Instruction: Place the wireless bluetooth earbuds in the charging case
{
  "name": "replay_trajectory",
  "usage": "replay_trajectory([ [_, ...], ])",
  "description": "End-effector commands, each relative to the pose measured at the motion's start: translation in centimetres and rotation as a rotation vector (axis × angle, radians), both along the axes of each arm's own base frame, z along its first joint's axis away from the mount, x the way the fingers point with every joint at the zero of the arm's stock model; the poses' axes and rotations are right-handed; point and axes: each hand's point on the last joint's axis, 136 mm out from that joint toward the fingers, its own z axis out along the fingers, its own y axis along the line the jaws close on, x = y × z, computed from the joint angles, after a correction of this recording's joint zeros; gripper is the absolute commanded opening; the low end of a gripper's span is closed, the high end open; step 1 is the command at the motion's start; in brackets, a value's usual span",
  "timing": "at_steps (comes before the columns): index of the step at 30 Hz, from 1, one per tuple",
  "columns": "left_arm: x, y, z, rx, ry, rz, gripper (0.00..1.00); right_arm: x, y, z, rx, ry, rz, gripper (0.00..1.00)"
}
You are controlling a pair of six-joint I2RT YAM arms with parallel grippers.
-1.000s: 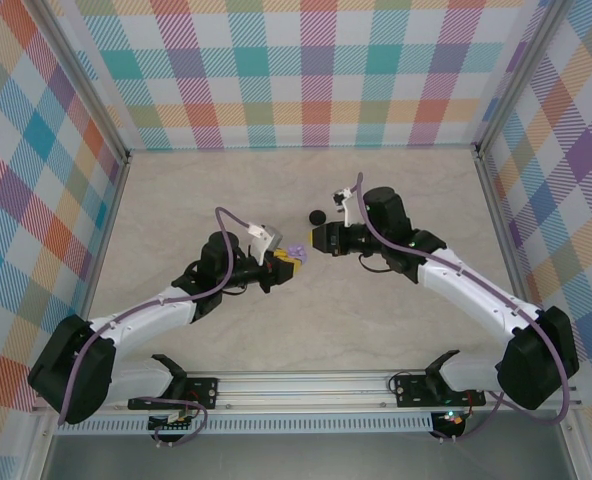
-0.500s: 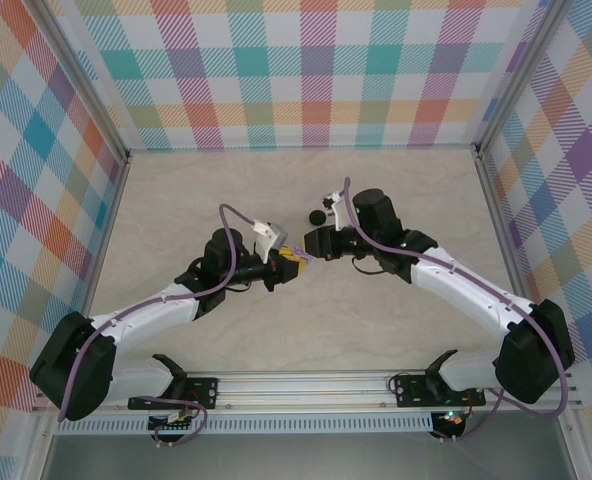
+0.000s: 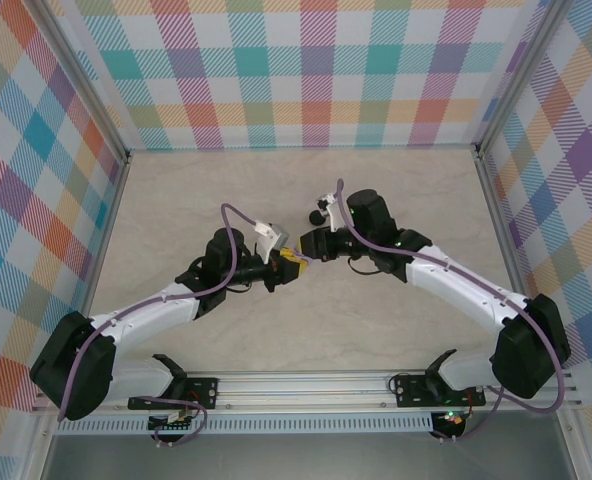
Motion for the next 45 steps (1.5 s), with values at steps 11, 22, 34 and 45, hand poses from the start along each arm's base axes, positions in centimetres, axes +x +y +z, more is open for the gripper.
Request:
replay_trajectory([
  [11,0.6,-0.7,2.1,-0.035,-0.023,0.011,0.02,-0.1,0.3,0.4,-0.043,-0.048,0.017,0.26],
  [22,0.7,-0.7,1.9,-0.034,-0.006,0.021,0.01,0.0,0.2,0.3,-0.062,-0.059,0.001,0.25],
  [34,0.8,-0.9,1.2,-0.037,0.039,0.021,0.01,0.4,-0.2,2.4,-0.008,-0.125,-0.047,0.25],
  [45,-0.1,-1.7,2.4,-0.086,0.069,-0.047,0.02,0.8,-0.3,2.2,-0.008,-0.139,-0.070,0.24],
])
